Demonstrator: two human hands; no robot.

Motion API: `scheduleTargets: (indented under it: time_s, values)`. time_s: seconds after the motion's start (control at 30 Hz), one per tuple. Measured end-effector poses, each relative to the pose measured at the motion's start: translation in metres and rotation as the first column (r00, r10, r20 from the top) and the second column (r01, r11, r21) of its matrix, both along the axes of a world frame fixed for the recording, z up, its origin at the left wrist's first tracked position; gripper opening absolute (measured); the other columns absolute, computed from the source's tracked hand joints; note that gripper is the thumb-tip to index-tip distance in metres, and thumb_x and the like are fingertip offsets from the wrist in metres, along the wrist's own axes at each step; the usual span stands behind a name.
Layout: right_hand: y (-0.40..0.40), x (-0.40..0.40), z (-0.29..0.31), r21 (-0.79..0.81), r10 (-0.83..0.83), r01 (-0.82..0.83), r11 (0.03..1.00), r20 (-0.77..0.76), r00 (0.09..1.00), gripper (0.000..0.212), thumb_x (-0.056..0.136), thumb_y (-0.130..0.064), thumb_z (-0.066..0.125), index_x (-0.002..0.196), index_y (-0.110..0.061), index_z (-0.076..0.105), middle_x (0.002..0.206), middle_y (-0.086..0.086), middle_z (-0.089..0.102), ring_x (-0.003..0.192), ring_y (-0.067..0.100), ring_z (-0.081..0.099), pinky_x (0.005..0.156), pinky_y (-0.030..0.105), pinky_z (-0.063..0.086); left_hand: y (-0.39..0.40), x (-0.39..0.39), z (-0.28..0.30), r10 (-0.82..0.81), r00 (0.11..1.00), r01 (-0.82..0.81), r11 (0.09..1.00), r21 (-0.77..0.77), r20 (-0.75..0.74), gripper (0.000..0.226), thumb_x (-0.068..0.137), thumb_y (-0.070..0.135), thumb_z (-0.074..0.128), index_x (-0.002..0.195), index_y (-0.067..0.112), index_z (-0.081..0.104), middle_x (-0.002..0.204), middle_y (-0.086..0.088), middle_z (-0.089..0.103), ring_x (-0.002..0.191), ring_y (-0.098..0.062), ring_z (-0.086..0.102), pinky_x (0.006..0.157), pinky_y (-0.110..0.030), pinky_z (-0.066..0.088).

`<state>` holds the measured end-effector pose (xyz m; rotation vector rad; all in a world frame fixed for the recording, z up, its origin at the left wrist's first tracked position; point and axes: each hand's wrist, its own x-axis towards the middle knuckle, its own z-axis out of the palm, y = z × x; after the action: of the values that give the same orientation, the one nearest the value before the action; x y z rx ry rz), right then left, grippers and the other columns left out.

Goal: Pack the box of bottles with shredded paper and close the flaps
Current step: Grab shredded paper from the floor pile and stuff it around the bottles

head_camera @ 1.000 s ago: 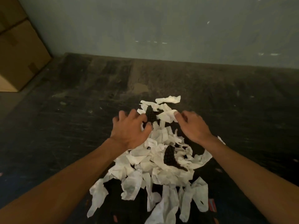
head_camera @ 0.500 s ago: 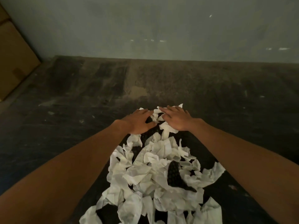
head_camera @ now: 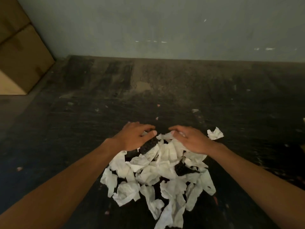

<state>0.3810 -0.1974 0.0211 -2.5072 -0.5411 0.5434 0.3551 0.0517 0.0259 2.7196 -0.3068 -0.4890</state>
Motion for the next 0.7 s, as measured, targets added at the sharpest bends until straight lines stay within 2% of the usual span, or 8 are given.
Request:
scheduleTargets:
  time_s: [0.07,0.13,0.23,0.3,0.4,0.53,0.63,0.7]
  values:
    - [-0.026,-0.002,0.000,0.078,-0.162,0.151,0.985,0.169,0.972,0.051,0.093,-0.062,0.029,0.136,-0.039,0.043,0.138,-0.002,0.052,0.127,0.019,0.047,0.106,0.051,0.038,0.014,-0.022,-0.005,0.162,0.985,-0.162,0.987,-0.010,0.063,0.068,0.088,0.077,0.018,0.148,0.048,0.025,0.158,0.007,0.030,0.150,-0.029,0.010,0.119,-0.056,0.002]
    - [-0.051,0.003,-0.006,0.014,-0.324,0.329,0.944,0.211,0.922,0.058,0.092,-0.067,0.024,0.143,-0.041,0.032,0.151,0.005,0.037,0.140,0.029,0.032,0.112,0.058,0.027,0.029,-0.043,-0.018,0.389,0.919,-0.388,0.921,-0.030,0.062,0.072,0.084,0.081,0.015,0.150,0.051,0.012,0.164,0.009,0.012,0.151,-0.033,-0.002,0.117,-0.061,-0.003]
    - [-0.071,0.007,-0.025,-0.186,-0.446,0.443,0.877,0.025,0.895,0.075,0.081,-0.082,0.010,0.148,-0.049,0.007,0.163,0.006,0.003,0.147,0.038,0.001,0.114,0.064,0.005,0.031,-0.068,-0.037,0.570,0.818,-0.574,0.817,-0.047,-0.072,0.085,0.077,0.086,0.015,0.152,0.048,0.004,0.165,0.001,0.002,0.150,-0.037,-0.006,0.116,-0.064,-0.003]
    - [-0.065,0.002,-0.035,-0.142,-0.410,0.400,0.905,-0.052,0.910,0.088,0.067,-0.091,0.000,0.146,-0.052,0.000,0.163,0.006,-0.001,0.147,0.037,-0.005,0.113,0.067,0.002,0.018,-0.076,-0.046,0.580,0.812,-0.583,0.808,-0.085,-0.065,0.089,0.076,0.086,0.014,0.154,0.044,0.004,0.165,-0.004,0.006,0.150,-0.037,-0.001,0.117,-0.064,-0.001]
    - [-0.033,-0.021,-0.034,-0.025,-0.291,0.290,0.957,-0.099,0.951,0.078,0.073,-0.085,0.002,0.145,-0.055,0.002,0.163,0.004,-0.002,0.148,0.034,-0.006,0.112,0.068,0.000,-0.008,-0.082,-0.050,0.545,0.838,-0.542,0.826,-0.154,-0.028,0.089,0.077,0.086,0.014,0.154,0.042,0.003,0.165,-0.004,0.010,0.151,-0.034,0.005,0.118,-0.062,0.002]
    - [-0.015,-0.058,-0.028,0.010,-0.056,0.058,0.998,-0.128,0.990,0.072,0.073,-0.089,0.019,0.137,-0.067,-0.003,0.162,-0.006,-0.014,0.147,0.026,-0.017,0.113,0.065,-0.007,-0.020,-0.093,-0.041,0.403,0.915,-0.400,0.908,-0.127,0.000,0.095,0.074,0.089,0.026,0.150,0.048,-0.015,0.165,0.001,-0.012,0.149,-0.032,-0.016,0.118,-0.061,-0.006]
    - [-0.026,-0.077,-0.019,-0.077,0.135,-0.136,0.988,-0.018,0.991,0.105,0.060,-0.090,0.048,0.137,-0.063,-0.018,0.155,-0.008,-0.033,0.141,0.024,-0.034,0.111,0.065,-0.013,0.002,-0.099,-0.022,0.031,0.999,-0.032,0.999,0.005,0.043,0.123,0.060,0.091,0.051,0.142,0.050,-0.031,0.155,0.007,-0.040,0.140,-0.028,-0.040,0.114,-0.066,-0.011]
    - [-0.033,-0.089,-0.016,-0.177,0.242,-0.229,0.957,0.058,0.968,0.126,0.052,-0.089,0.058,0.138,-0.055,-0.027,0.149,-0.008,-0.045,0.136,0.025,-0.042,0.107,0.065,-0.017,0.017,-0.107,-0.011,-0.205,0.979,0.203,0.971,0.130,0.005,0.142,0.052,0.085,0.066,0.142,0.043,-0.035,0.148,0.008,-0.049,0.134,-0.028,-0.048,0.110,-0.065,-0.021]
